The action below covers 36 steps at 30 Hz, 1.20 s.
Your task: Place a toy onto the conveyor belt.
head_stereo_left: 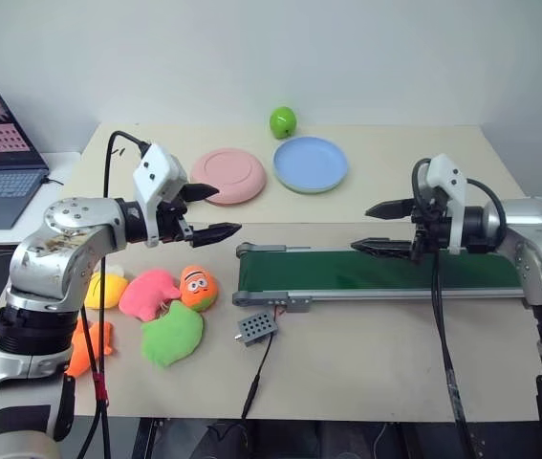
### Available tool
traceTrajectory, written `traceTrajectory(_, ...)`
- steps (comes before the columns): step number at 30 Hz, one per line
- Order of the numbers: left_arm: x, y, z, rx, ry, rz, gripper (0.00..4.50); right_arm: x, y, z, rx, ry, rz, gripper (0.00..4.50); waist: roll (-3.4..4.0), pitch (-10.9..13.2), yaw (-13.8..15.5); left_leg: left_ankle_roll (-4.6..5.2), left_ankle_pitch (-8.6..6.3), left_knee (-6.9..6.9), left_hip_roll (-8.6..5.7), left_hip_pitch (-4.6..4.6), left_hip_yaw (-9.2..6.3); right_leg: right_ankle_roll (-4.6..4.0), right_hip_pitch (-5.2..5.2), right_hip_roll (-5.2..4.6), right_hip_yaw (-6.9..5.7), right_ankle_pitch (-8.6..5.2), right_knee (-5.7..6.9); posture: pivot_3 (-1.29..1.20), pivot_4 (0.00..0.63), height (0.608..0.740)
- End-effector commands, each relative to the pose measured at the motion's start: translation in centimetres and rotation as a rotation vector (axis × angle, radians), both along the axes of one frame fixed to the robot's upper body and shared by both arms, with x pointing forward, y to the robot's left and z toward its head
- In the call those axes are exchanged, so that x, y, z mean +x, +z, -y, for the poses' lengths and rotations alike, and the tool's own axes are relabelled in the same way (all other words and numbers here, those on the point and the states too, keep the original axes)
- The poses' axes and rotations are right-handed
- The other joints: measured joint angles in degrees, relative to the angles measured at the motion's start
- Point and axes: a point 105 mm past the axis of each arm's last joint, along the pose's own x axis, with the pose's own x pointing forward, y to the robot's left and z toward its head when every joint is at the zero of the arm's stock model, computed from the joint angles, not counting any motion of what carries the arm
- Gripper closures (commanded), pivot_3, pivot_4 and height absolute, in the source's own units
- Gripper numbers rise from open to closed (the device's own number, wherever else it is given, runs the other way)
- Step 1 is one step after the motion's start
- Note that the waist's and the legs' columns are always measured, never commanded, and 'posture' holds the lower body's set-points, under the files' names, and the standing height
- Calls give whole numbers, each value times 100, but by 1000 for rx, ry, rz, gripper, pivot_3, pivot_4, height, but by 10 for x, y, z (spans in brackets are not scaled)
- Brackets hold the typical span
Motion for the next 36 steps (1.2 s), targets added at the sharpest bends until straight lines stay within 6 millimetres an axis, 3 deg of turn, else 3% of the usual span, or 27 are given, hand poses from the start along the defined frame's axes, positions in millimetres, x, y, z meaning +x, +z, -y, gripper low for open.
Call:
traceTrajectory(1, 0, 20, 0, -27, -4, 73, 60, -1, 16, -2, 21, 16, 63, 0, 0, 0, 1, 0, 0, 0, 0, 0, 0, 0, 0, 0, 0, 0, 0, 0, 150, 740)
traceTrajectory(8, -1, 20, -7, -46, 16, 46, 60, -7, 15, -16, 38, 81, 45, 0, 0, 0, -14, 0, 0, 0, 1, 1, 1, 0, 0, 1, 1, 0, 0, 0, 150, 740)
traceTrajectory(12, 3, 11, -30, -3, 132, -26, 60, -7, 15, -24, 48, 123, 33, 0, 0, 0, -34, -1, 0, 0, 3, 1, 5, 0, -4, 4, 7, 1, 2, 0, 150, 740)
traceTrajectory(18, -12, 25, -76, -103, 319, -21, 60, 7, 14, -43, 54, 222, 20, 0, 0, 0, -51, -7, -4, -2, 17, 1, 14, -9, -15, 25, 18, 7, 1, 0, 150, 740)
traceTrajectory(27, -76, 9, -154, -71, 679, 32, 60, 25, 12, -82, 54, 391, 12, 0, 2, 1, -195, -20, -11, -10, 52, 2, 33, -26, -30, 51, 25, 18, -2, 0, 150, 740)
traceTrajectory(36, -144, -19, -217, -65, 986, 16, 60, 30, 10, -95, 39, 468, 3, 0, 3, 2, -149, -41, -24, -65, 109, 72, 87, -63, -15, 92, 31, 33, -11, 0, 150, 740)
